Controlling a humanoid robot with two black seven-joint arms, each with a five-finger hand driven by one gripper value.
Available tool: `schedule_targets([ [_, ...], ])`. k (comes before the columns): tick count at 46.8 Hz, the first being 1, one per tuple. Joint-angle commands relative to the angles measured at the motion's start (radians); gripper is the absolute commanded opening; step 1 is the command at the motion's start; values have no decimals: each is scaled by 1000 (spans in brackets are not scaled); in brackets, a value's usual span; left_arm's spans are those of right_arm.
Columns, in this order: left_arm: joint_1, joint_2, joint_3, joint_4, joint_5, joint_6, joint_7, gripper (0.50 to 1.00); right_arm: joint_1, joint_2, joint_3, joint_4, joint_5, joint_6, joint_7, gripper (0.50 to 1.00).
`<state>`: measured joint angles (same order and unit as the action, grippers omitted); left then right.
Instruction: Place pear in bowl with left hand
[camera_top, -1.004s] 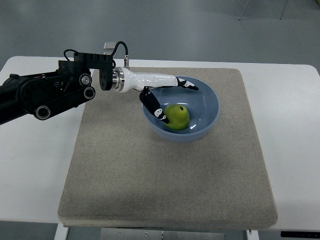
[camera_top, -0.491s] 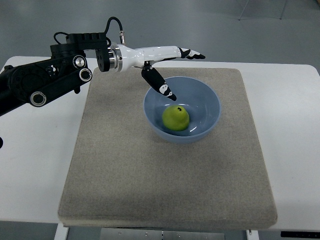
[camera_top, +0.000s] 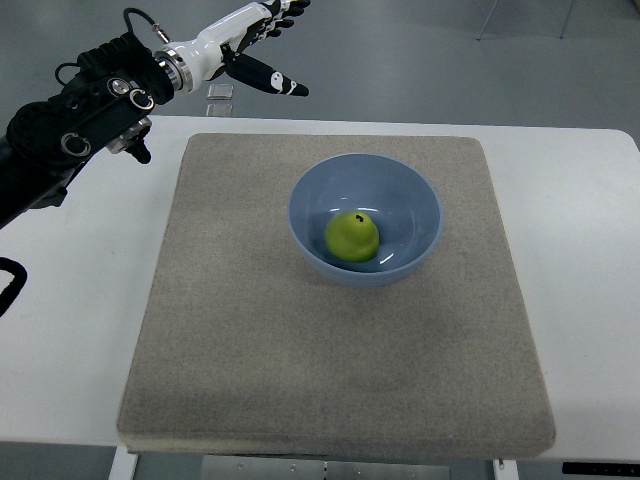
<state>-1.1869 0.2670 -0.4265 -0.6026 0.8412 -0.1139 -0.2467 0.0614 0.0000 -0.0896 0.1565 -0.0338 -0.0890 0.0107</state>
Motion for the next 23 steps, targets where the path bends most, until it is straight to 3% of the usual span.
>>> schedule_targets([
  [1,6,-35,3,101,-91,5,0,990,0,0,1,0,0,0,0,924],
  [12,10,-126,6,311,-408,48,0,990,0,0,1,0,0,0,0,924],
  [23,70,-149,-5,346,-753,48,-3,977,0,0,1,0,0,0,0,924],
])
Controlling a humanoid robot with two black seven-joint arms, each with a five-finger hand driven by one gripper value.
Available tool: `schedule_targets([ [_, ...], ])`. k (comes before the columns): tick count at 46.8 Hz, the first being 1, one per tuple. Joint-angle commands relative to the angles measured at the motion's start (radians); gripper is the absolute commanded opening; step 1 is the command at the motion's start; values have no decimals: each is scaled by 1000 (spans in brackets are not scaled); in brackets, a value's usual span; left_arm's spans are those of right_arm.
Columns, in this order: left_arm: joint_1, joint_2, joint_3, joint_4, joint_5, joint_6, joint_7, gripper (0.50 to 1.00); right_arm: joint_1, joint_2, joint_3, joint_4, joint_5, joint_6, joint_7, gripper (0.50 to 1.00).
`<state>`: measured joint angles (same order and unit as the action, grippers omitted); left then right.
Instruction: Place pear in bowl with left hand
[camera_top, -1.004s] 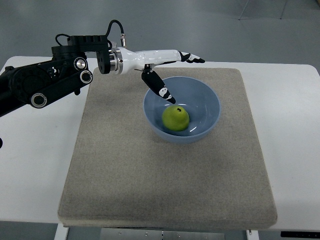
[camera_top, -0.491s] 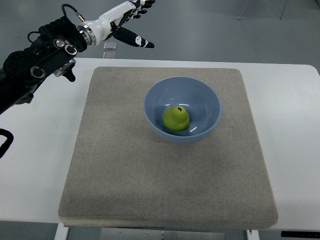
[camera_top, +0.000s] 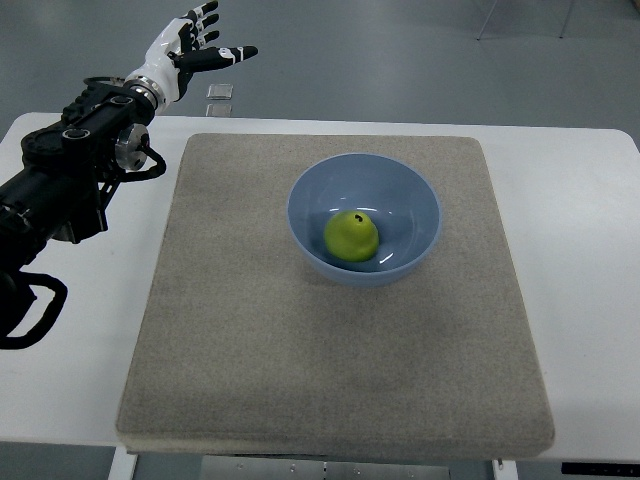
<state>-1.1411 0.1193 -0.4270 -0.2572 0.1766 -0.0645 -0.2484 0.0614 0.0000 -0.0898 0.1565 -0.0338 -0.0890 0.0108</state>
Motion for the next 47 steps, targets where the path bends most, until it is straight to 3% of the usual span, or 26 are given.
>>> schedule_targets([
  [1,33,0,-4,1,-121,-5,-3,979,0,0,1,0,0,0,0,926],
  [6,87,8,-19,1,-258,-31,-15,979,0,0,1,0,0,0,0,924],
  [17,172,13,-176,1,-315,-173,-40,977,0,0,1,0,0,0,0,924],
  [47,159,14,-180,1,-302,-161,-40,992,0,0,-1,0,0,0,0,924],
])
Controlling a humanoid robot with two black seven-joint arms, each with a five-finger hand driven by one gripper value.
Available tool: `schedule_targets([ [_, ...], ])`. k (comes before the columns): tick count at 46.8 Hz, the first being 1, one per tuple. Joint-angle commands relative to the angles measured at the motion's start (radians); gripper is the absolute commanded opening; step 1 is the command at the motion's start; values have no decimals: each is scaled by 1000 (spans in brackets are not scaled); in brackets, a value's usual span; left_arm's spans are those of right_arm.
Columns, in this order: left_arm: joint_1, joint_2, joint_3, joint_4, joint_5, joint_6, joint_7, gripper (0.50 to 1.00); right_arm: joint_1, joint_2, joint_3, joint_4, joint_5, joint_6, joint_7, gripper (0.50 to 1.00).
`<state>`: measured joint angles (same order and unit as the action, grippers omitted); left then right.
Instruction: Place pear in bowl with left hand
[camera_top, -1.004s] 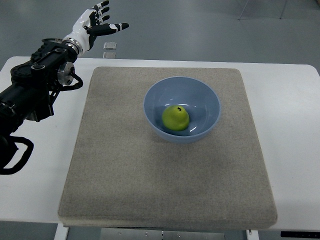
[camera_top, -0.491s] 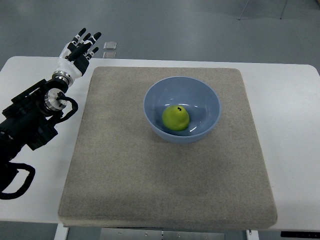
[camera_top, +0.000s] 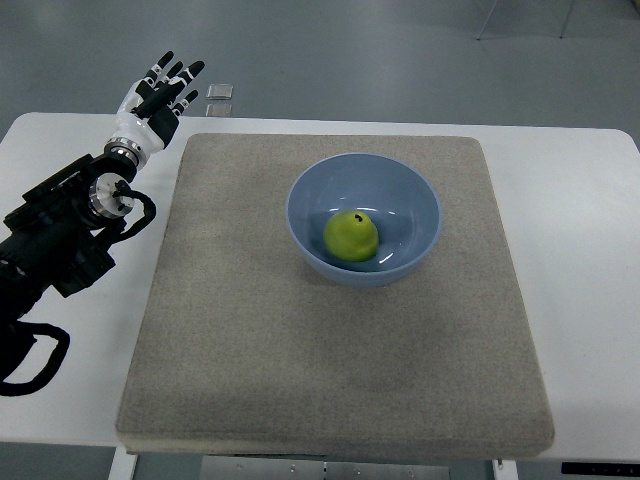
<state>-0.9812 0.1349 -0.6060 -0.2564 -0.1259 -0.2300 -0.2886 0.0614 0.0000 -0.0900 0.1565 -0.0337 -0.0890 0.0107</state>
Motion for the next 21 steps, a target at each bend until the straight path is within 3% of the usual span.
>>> schedule_targets([
  [1,-2,-1,-1,0,0,6,0,990,0,0,-1,0,0,0,0,924],
  [21,-4,12,0,-1,0,-8,0,990,-2,0,-4,0,-2,0,-3,924],
])
